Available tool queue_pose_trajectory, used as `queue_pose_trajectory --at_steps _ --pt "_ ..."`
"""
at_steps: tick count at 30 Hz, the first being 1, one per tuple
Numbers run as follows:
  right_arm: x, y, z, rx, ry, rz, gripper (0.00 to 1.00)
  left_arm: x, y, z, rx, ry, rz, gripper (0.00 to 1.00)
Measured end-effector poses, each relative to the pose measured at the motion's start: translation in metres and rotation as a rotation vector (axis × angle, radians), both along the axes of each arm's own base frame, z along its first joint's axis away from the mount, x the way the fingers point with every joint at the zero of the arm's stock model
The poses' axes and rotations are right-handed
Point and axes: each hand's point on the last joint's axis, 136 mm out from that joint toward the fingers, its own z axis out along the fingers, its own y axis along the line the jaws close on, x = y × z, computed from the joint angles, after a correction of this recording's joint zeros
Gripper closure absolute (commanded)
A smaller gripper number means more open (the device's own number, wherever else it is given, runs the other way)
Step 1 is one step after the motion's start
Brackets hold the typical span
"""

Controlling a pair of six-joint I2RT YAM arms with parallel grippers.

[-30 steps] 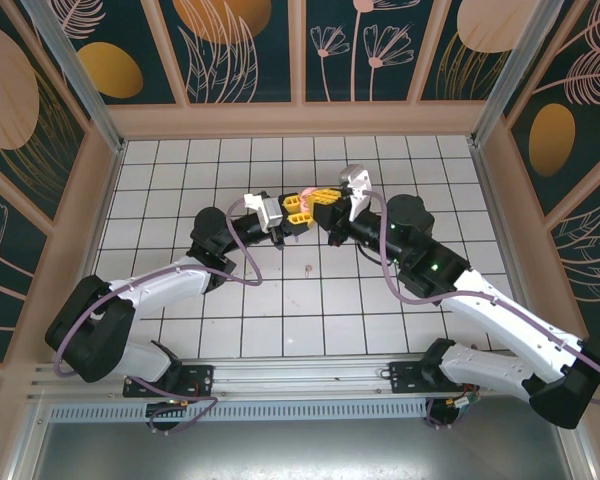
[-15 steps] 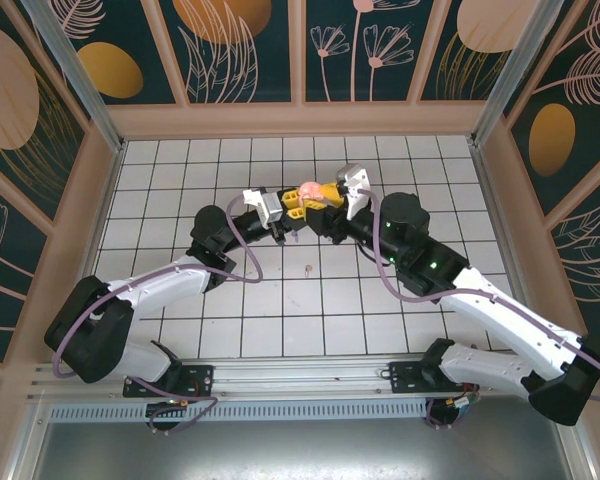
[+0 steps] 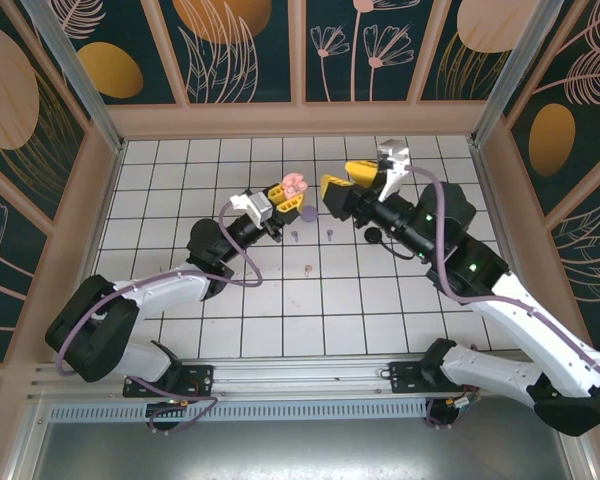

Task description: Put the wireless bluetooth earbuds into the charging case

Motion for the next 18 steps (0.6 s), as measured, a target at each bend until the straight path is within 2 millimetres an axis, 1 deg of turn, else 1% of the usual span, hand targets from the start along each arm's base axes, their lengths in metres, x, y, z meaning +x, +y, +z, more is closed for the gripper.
queue_pose_trajectory --at_steps 2,3,5,8,10,12,15,18 --pt "0.004 -0.004 -0.01 0.004 0.059 -0.03 0.34 0.003 0.005 -0.003 -0.004 0.0 0.037 1.0" --pt "0.009 -0.006 -0.019 0.003 0.095 -0.048 0.34 0.005 0.008 -0.005 -0.006 -0.001 0.056 1.0" --pt "0.017 -0.005 -0.043 -0.013 0.177 -0.076 0.35 0.007 0.015 -0.009 -0.01 0.003 0.089 1.0" --pt "0.036 0.0 -0.098 -0.066 0.341 -0.132 0.36 0.013 0.029 -0.012 -0.02 0.012 0.146 1.0" --pt "0.048 0.003 -0.147 -0.121 0.474 -0.176 0.36 0.016 0.041 -0.011 -0.031 0.014 0.187 1.0" --pt "0.055 0.006 -0.193 -0.177 0.596 -0.215 0.37 0.017 0.053 -0.008 -0.048 0.01 0.224 1.0" --pt "0.059 0.01 -0.255 -0.253 0.758 -0.264 0.39 0.018 0.068 -0.004 -0.072 0.007 0.275 1.0" --pt "0.06 0.014 -0.305 -0.316 0.889 -0.303 0.4 0.018 0.08 -0.002 -0.091 0.011 0.313 1.0"
